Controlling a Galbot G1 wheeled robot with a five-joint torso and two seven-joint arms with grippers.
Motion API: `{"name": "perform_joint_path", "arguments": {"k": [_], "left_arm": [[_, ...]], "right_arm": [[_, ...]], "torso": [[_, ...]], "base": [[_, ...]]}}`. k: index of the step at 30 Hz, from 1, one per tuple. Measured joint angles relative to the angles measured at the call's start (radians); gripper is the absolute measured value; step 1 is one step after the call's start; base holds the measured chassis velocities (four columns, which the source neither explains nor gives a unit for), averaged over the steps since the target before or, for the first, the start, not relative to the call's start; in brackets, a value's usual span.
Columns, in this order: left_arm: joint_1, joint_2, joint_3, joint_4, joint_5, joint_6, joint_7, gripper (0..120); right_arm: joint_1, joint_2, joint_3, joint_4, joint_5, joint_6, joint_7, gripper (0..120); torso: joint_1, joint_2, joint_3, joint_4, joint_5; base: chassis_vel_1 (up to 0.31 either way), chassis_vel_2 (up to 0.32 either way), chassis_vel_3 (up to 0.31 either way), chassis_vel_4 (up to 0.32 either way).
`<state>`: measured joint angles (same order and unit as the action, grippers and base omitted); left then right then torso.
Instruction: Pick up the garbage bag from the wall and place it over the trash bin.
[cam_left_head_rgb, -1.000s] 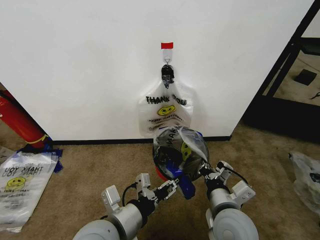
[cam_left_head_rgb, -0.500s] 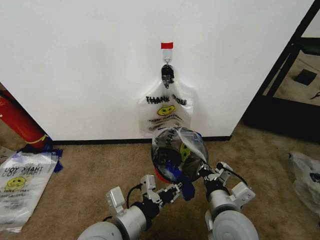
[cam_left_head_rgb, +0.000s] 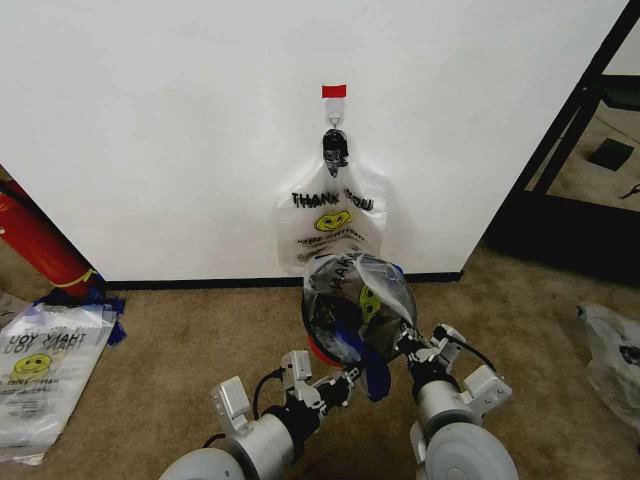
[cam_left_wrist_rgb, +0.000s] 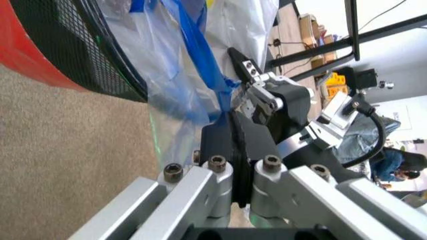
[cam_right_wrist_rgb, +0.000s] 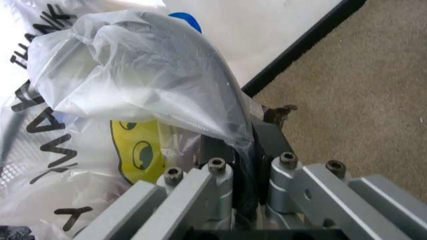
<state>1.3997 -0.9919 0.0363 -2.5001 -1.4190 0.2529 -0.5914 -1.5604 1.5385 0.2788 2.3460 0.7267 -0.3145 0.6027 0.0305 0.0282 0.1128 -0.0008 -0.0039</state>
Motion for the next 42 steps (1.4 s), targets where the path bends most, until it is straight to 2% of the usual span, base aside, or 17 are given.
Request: {"name": "perform_joint_path", "arguments": {"k": [5,10,11,15,20,23,25,30,42], "left_arm": [[0.001,0.01,-0.002,0.0,0.023,0.011,0.002,11],[0.001,0.002,0.002,0.0,0.032,0.013,0.008,34],[0.001,0.002,0.002,0.0,0.032,0.013,0.008,34],[-0.001,-0.006,0.009,0.0,0.039,0.012,0.02,51],[-0.001,-0.013,0.015,0.0,0.045,0.008,0.033,38],[-0.001,-0.014,0.017,0.0,0.048,0.004,0.041,23],[0.0,-0.013,0.017,0.0,0.048,0.003,0.042,19],[0.0,-0.012,0.019,0.0,0.049,0.003,0.043,0],[0.034,-0.008,0.016,0.0,0.09,-0.019,0.059,0]], "right_arm": [[0.0,-0.004,0.003,0.006,0.005,0.0,0.0,2],[0.002,-0.003,0.003,0.007,0.007,0.0,-0.001,2],[0.002,-0.003,0.003,0.007,0.007,0.0,-0.001,2],[-0.003,-0.001,-0.001,0.008,0.007,-0.001,-0.002,2],[-0.007,0.001,-0.003,0.009,0.006,-0.001,-0.002,2],[-0.011,0.002,-0.004,0.011,0.006,-0.001,-0.003,2],[-0.012,0.002,-0.004,0.013,0.006,-0.001,-0.003,2],[-0.017,0.005,-0.006,0.02,0.004,-0.002,-0.006,2],[-0.02,0.006,-0.008,0.028,0.005,0.0,-0.009,2]], "torso": [[0.0,0.0,0.0,0.0,0.0],[0.0,0.0,0.0,0.0,0.0],[0.0,0.0,0.0,0.0,0.0],[0.0,0.0,0.0,0.0,0.0],[0.0,0.0,0.0,0.0,0.0],[0.0,0.0,0.0,0.0,0.0],[0.0,0.0,0.0,0.0,0.0],[0.0,0.0,0.0,0.0,0.0],[0.0,0.0,0.0,0.0,0.0]], "base": [[0.0,0.0,0.0,0.0],[0.0,0.0,0.0,0.0],[0.0,0.0,0.0,0.0],[0.0,0.0,0.0,0.0],[0.0,0.0,0.0,0.0],[0.0,0.0,0.0,0.0],[0.0,0.0,0.0,0.0],[0.0,0.0,0.0,0.0],[0.0,0.0,0.0,0.0]]}}
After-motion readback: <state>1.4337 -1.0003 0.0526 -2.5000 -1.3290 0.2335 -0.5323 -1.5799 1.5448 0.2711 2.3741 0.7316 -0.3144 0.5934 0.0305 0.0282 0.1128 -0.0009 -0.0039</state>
